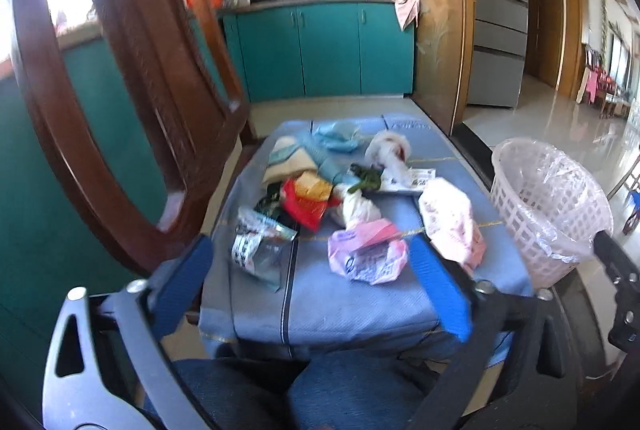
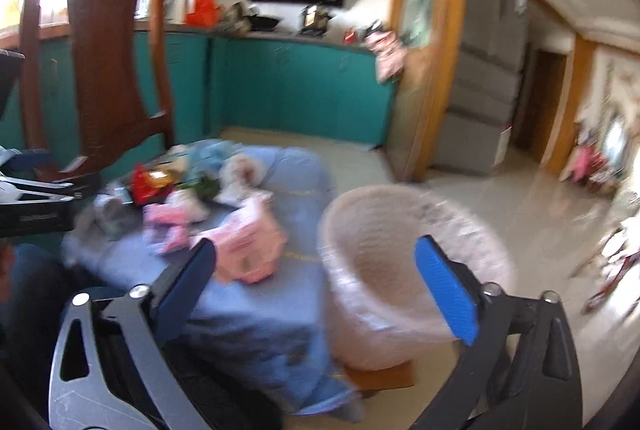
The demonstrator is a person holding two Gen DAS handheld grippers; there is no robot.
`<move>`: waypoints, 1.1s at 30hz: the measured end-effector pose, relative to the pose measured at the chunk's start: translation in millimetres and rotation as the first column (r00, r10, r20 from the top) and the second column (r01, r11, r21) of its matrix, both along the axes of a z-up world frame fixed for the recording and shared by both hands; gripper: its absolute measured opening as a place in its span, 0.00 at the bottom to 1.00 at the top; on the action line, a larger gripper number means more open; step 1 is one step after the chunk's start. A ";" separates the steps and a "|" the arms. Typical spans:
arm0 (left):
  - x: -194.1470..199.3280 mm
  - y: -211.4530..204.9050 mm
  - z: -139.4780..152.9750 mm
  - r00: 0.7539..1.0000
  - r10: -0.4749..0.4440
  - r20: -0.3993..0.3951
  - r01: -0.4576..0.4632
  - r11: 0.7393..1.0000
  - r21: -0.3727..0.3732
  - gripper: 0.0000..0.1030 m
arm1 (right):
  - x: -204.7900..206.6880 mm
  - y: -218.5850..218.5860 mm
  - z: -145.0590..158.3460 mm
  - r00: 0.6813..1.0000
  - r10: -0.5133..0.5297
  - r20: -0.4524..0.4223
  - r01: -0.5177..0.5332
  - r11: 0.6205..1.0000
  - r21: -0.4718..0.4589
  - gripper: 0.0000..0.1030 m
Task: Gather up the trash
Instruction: 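Reach the right tool to the pink printed bag and close on it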
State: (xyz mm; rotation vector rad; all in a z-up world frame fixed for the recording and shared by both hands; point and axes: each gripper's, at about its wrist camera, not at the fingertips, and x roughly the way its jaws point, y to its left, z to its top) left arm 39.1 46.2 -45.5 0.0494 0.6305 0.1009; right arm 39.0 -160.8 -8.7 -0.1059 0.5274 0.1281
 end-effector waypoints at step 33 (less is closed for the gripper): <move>96.6 3.5 -64.7 0.962 -0.097 -0.254 0.058 0.986 -0.156 0.88 | 128.9 33.4 -67.8 0.933 0.117 -0.340 -0.069 0.986 0.149 0.34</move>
